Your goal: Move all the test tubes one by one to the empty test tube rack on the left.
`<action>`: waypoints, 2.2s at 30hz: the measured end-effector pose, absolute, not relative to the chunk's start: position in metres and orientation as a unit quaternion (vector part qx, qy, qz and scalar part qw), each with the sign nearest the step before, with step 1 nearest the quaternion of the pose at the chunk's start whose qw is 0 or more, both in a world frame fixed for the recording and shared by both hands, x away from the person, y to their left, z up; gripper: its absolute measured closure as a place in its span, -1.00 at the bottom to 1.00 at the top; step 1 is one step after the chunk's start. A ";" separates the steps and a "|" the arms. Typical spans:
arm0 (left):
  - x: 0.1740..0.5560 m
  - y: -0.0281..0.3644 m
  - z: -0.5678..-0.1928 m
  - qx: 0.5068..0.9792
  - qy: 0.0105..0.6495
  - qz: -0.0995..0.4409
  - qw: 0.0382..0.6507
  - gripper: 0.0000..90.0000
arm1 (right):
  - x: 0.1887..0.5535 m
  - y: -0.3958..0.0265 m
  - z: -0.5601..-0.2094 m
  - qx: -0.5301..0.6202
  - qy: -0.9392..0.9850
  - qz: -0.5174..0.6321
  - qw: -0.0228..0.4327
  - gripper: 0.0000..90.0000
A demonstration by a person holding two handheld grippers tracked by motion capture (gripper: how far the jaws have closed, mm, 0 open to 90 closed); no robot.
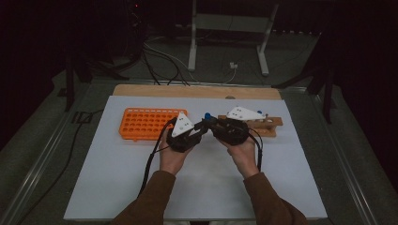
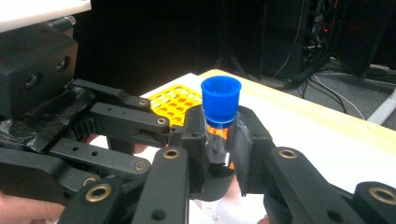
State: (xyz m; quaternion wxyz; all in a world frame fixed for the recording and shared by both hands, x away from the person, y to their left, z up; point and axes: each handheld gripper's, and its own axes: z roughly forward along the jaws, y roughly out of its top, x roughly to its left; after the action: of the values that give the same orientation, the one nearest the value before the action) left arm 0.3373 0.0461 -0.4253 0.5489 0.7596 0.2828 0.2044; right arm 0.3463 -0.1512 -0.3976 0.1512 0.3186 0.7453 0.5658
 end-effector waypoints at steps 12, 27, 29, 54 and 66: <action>0.347 0.059 -0.427 0.750 0.308 0.207 0.547 0.73 | 0.345 -0.157 -0.397 0.328 0.741 0.560 0.170 -0.49; 0.360 0.081 -0.429 0.731 0.323 0.218 0.560 0.73 | 0.343 -0.178 -0.414 0.355 0.744 0.538 0.178 -0.93; 0.362 0.083 -0.429 0.728 0.328 0.221 0.560 0.73 | 0.341 -0.182 -0.417 0.355 0.742 0.541 0.178 -0.95; 0.377 0.113 -0.466 0.710 0.384 0.246 0.537 0.73 | 0.313 -0.230 -0.445 0.380 0.743 0.515 0.197 -1.00; 0.382 0.105 -0.488 0.719 0.383 0.245 0.526 0.73 | 0.306 -0.250 -0.455 0.390 0.742 0.508 0.196 -1.00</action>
State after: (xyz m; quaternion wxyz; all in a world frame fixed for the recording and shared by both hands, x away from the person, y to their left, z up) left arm 0.3818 0.1049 -0.4881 0.5255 0.7189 0.3835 0.2447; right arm 0.3055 -0.2496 -0.4551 0.1958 0.3904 0.7421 0.5084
